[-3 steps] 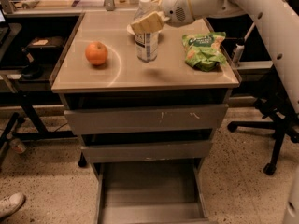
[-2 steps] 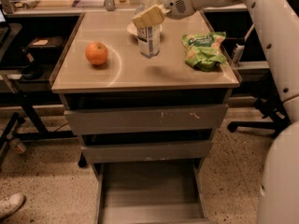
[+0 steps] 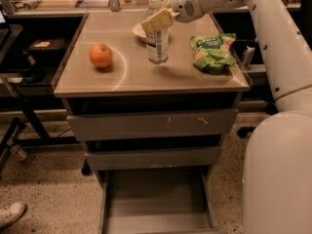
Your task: Pick blue plastic bottle from bottom drawer and place on counter
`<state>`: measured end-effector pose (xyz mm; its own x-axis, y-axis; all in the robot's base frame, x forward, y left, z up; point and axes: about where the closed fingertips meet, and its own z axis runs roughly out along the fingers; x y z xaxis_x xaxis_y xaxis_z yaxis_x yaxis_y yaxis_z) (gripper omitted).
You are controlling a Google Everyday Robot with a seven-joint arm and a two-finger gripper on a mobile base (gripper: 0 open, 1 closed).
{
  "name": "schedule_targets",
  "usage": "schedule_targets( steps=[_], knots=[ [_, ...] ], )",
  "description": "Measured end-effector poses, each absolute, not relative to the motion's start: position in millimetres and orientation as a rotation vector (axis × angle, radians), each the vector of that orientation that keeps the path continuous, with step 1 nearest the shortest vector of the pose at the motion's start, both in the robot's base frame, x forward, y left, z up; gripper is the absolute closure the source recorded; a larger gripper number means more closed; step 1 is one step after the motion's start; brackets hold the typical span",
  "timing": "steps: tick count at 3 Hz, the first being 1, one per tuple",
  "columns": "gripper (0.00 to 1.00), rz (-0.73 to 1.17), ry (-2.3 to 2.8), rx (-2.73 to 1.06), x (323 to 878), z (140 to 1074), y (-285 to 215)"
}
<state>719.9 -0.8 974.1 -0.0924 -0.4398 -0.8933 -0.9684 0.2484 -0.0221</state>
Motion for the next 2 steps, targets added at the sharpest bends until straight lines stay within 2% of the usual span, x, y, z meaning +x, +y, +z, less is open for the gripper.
schedule_targets(
  steps=[2],
  knots=[
    [1.00,0.877,1.706,-1.344,727.0,950.0,7.3]
  ],
)
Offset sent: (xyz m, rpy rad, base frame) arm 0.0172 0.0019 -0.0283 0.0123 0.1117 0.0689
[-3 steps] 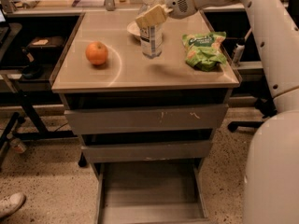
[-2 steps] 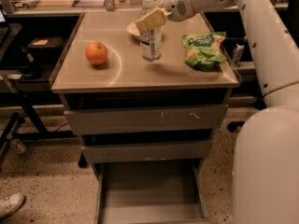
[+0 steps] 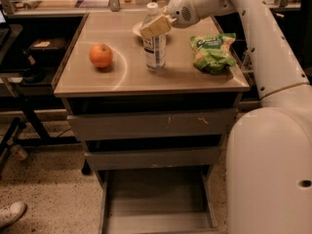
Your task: Pick blue plastic bottle from bottom drawer and place on counter
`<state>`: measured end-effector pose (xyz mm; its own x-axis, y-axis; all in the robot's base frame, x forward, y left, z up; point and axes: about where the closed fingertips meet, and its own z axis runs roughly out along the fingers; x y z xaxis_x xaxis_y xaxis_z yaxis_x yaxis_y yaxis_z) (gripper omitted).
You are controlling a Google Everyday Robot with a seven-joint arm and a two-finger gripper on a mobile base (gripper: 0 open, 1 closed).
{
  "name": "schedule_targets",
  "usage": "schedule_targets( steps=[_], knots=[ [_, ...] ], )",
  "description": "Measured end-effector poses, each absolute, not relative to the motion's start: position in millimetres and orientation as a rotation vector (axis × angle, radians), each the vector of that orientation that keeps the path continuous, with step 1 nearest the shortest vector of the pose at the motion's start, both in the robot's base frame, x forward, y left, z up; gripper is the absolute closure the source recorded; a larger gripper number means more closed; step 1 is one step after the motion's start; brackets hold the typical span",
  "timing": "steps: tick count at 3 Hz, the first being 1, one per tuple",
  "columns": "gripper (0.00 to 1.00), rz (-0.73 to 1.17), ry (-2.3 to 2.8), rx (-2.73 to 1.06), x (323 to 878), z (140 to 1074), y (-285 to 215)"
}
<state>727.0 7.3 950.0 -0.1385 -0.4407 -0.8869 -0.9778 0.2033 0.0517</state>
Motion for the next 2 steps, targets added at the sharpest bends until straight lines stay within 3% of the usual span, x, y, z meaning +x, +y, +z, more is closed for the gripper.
schedule_targets(
  steps=[2],
  knots=[
    [1.00,0.937,1.705,-1.362,731.4,940.1,10.4]
  ],
)
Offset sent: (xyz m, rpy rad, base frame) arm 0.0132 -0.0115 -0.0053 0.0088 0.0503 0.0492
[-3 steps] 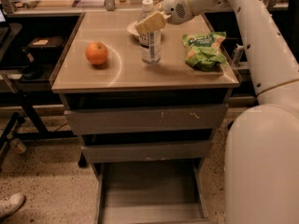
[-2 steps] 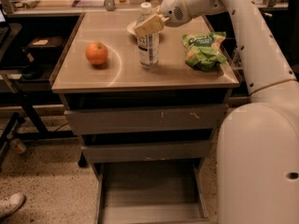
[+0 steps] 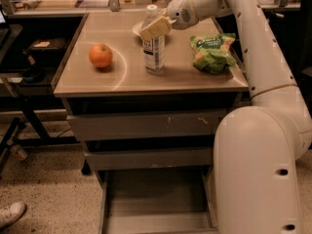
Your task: Pick blue plastic bottle from bottom drawer and place on counter
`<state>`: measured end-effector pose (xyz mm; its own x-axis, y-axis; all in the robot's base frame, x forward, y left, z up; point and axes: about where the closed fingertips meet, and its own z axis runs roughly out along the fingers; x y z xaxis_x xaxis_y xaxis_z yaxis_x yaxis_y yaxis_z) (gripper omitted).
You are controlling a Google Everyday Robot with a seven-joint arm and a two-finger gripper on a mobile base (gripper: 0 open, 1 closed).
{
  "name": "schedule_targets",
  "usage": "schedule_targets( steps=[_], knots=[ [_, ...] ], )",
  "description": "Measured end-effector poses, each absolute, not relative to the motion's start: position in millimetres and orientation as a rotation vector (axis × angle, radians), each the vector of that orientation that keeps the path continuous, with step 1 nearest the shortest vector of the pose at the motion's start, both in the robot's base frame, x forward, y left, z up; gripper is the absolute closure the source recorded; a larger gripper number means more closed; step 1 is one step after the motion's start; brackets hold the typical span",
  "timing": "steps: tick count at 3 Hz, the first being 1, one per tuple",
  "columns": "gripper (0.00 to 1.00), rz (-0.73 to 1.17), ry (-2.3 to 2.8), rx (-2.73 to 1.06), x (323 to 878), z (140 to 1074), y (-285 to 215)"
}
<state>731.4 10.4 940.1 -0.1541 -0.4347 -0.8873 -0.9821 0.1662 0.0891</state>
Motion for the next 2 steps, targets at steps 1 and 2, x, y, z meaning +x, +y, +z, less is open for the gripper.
schedule_targets(
  steps=[1,2],
  knots=[
    [1.00,0.959,1.673,-1.364,733.2,937.6,10.9],
    [0.81,0.959,1.673,-1.364,733.2,937.5,10.9]
  ],
)
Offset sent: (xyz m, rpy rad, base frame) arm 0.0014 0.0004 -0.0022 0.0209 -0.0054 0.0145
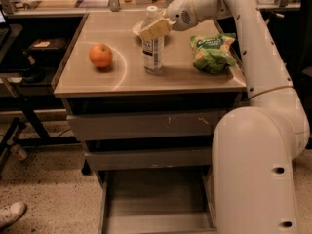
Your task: Pick blue plastic bottle from bottom drawer and place on counter
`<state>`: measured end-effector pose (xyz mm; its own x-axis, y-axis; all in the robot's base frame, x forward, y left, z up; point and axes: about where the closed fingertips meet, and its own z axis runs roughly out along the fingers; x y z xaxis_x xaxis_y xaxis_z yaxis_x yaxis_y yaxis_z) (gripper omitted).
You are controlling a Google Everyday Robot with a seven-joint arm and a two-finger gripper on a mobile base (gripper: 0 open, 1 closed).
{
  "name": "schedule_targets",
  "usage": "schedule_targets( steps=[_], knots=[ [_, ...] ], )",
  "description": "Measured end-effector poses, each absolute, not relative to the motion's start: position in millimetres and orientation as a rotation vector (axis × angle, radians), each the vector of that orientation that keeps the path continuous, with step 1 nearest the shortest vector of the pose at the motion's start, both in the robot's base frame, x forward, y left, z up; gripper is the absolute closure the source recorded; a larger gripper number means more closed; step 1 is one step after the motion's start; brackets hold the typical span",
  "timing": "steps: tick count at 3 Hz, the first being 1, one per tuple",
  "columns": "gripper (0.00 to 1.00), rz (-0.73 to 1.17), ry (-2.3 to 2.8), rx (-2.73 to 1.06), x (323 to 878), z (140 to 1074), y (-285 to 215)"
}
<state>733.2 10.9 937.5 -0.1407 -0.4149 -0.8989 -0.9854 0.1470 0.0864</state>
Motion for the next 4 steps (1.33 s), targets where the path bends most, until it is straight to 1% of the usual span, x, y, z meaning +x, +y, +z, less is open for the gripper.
schedule_targets(
  steps=[3,4],
  knots=[
    [0.12,0.959,1.673,-1.364,733.2,937.5,11.0],
    [0.00,0.959,1.673,-1.364,733.2,937.5,11.0]
  ],
)
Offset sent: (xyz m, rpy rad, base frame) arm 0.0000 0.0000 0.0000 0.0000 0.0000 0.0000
